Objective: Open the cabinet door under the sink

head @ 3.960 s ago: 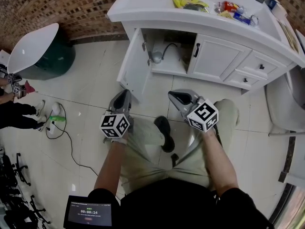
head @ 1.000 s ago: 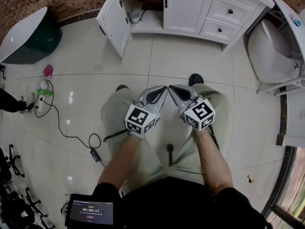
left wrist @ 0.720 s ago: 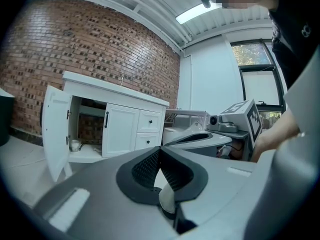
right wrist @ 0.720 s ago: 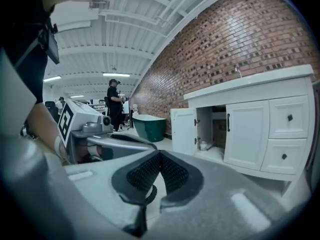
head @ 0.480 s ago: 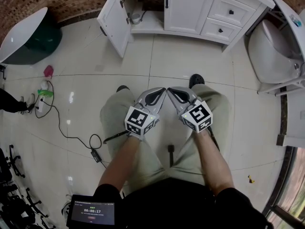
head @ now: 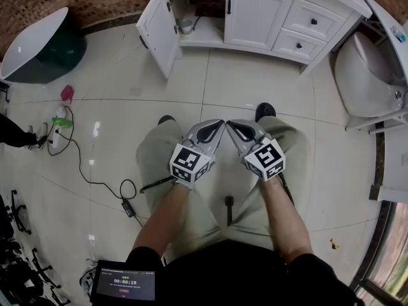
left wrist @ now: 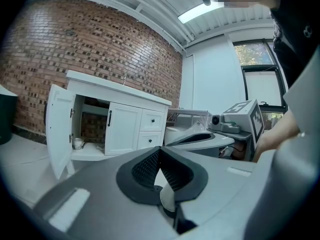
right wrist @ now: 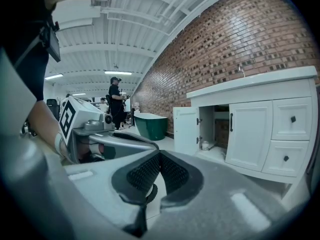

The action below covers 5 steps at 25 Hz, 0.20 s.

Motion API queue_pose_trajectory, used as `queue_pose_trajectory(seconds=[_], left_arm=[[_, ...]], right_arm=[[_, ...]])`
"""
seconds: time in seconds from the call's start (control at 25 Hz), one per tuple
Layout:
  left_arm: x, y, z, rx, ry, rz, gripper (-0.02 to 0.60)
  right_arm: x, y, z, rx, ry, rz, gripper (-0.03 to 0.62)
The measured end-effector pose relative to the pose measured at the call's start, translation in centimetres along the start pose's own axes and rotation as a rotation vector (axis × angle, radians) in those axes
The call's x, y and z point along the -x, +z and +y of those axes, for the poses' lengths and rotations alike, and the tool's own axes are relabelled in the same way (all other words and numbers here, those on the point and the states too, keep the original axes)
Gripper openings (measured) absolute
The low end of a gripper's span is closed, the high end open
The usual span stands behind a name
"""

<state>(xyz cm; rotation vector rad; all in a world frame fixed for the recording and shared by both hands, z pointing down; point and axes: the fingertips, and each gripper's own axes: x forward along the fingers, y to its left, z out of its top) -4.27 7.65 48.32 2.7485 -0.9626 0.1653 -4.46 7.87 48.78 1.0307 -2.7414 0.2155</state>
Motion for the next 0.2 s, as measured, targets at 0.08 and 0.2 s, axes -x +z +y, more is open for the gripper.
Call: queue_pose_trajectory(seconds=[0.08,0.2], left_arm=[[0.01,-0.02,0.07,0.002,0.002,0.002,0.015],[0.13,-0.1,0.11,0.004,0.004,0.004,0.015]], right_arm=[[-0.05,0.07,0.07,0.005,0.002,0.003,-0.009],[-0.1,0.02,0.19,0.009,0.002,0.005,-0.009]])
